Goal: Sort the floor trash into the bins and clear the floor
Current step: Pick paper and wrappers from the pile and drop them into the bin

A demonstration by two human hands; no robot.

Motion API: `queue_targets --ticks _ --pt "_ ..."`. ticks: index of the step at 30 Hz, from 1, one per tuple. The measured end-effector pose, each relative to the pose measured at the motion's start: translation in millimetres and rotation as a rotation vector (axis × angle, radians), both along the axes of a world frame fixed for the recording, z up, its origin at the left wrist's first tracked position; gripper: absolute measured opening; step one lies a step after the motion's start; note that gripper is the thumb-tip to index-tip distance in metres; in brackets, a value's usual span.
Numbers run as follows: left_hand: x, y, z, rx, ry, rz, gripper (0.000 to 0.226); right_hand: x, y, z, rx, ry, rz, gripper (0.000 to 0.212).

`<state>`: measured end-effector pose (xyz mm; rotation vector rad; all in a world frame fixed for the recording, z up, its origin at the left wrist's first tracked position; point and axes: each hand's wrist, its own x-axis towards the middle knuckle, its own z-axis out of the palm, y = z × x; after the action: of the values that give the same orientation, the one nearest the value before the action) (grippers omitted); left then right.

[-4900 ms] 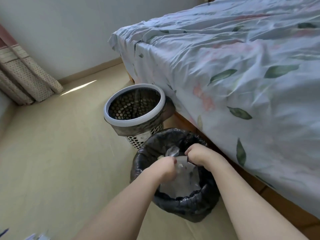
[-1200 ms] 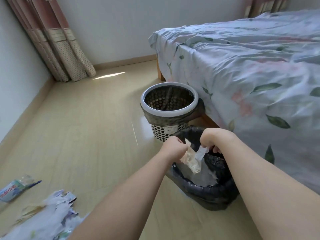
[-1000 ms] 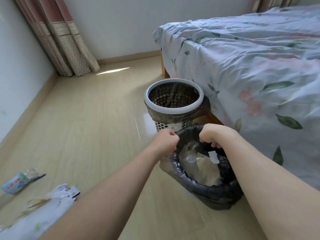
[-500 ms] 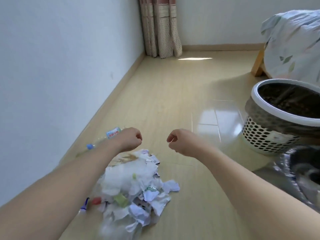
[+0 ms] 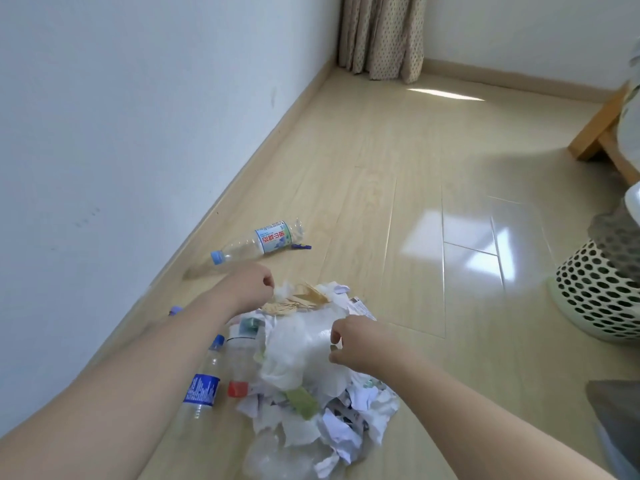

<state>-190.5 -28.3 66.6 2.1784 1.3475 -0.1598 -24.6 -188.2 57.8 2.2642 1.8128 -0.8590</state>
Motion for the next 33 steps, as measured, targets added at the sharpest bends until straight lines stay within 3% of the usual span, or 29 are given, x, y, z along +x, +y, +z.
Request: queue_targets --ticks 6,13,16,20,27,33 --pt "16 11 -31 -0.044 -0.060 -0.017 0.018 -3 5 -13 0.024 -0.077 0.048 0.026" --pt "28 20 -55 -0.034 0.026 -0.016 0.030 -10 13 -20 -0.001 -0.077 0.073 0.013" --pt "36 19 -63 0.023 0.134 -0.095 0.034 -10 16 -19 -0.015 -0.014 0.018 0.005" --pt "37 13 -65 0.041 0.256 -0.153 0.017 -6 19 -6 -0.013 0.177 -0.141 0.021" --pt "34 15 -55 0.053 0.189 -0.057 0.023 4 19 29 0.140 0.293 -0.285 0.012" --pt "26 2 -57 0.034 0.324 -0.043 0.028 6 2 55 0.188 0.326 -0.388 0.011"
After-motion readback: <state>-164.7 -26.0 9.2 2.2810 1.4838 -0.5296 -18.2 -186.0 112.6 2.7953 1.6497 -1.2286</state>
